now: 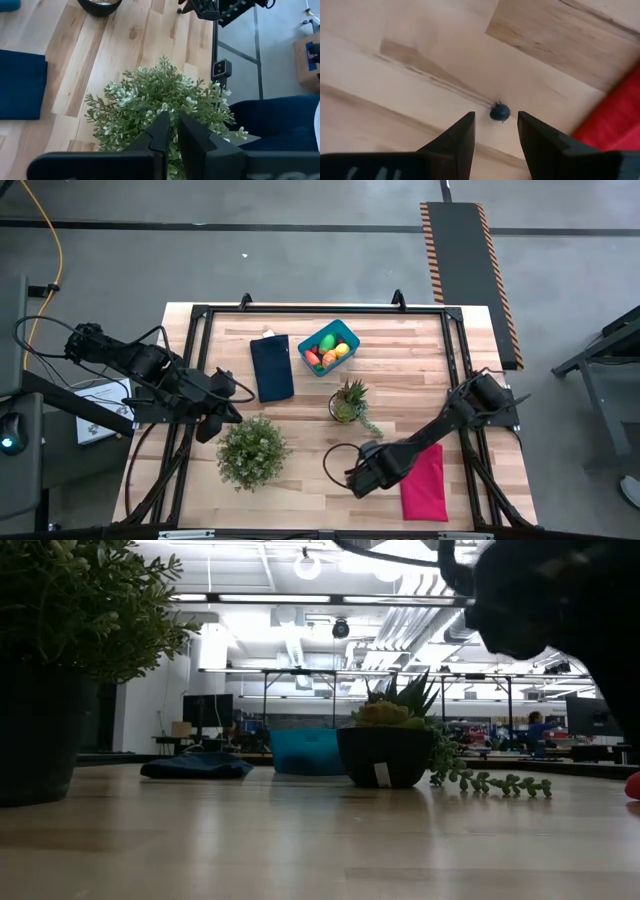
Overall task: Pick and placing Produce into tupperware
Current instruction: Put the blue berry into the bin
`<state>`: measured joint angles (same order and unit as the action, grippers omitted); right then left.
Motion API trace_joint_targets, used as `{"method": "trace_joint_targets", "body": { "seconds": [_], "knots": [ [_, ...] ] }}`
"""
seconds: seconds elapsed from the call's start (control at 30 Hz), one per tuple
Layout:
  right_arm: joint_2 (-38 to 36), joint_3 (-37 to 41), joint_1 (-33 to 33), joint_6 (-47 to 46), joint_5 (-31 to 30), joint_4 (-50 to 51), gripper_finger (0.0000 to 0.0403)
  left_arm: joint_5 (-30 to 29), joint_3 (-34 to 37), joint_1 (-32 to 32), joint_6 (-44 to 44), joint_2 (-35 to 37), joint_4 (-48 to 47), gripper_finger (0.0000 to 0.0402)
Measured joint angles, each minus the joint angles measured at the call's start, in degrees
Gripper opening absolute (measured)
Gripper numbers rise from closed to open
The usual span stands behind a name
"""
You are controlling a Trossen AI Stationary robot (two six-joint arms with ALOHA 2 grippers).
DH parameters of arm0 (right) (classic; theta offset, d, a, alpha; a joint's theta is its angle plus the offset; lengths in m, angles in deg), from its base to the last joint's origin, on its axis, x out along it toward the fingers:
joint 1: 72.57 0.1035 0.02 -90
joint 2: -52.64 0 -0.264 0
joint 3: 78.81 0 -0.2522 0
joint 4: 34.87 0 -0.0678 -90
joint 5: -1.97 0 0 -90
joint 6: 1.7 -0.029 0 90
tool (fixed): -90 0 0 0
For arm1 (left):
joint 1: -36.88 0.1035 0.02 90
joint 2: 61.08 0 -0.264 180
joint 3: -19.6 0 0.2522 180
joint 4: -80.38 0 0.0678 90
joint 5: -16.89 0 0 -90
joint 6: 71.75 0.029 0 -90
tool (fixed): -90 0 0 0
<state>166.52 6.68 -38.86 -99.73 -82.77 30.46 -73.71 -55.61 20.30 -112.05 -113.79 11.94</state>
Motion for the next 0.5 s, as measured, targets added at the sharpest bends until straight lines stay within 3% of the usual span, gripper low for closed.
{"method": "trace_joint_targets", "body": {
  "seconds": [0.5],
  "knots": [
    [1.8, 0.0, 0.0, -1.0, 0.8, -0.2, 0.0140, 0.7, 0.0, 0.0, 0.0, 0.0, -2.6, 0.0026]
  ]
}}
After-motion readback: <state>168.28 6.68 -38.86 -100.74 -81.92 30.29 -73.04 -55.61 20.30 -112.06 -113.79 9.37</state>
